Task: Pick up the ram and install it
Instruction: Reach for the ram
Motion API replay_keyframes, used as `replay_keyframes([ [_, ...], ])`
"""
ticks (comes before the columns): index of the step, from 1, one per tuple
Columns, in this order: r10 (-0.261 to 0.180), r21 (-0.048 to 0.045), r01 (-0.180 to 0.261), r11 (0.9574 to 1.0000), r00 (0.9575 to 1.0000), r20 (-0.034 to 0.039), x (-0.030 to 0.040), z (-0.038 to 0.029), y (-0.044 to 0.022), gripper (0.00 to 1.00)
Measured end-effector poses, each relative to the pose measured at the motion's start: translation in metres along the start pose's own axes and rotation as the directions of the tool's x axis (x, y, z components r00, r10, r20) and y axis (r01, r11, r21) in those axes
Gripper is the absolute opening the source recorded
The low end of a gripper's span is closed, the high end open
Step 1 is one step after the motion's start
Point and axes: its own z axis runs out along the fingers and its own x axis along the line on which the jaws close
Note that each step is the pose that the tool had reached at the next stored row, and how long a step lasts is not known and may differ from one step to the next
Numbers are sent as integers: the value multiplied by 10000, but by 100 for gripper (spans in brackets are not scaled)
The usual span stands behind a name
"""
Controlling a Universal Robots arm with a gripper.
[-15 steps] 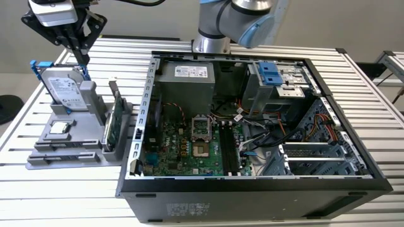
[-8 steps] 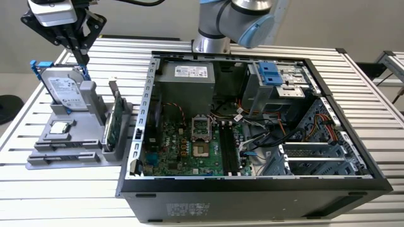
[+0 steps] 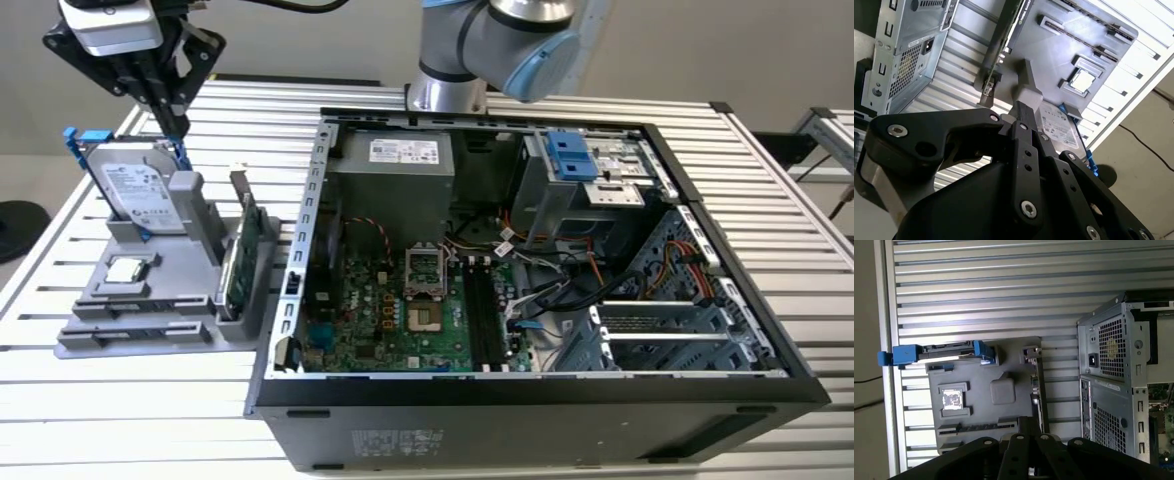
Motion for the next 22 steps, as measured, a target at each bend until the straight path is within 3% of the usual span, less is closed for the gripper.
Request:
replay_keyframes([
  [13,1,1,-1,10000,10000,-2,-8,0,-15,100],
  [22,1,2,-1,10000,10000,-23,-27,-3,-84,100],
])
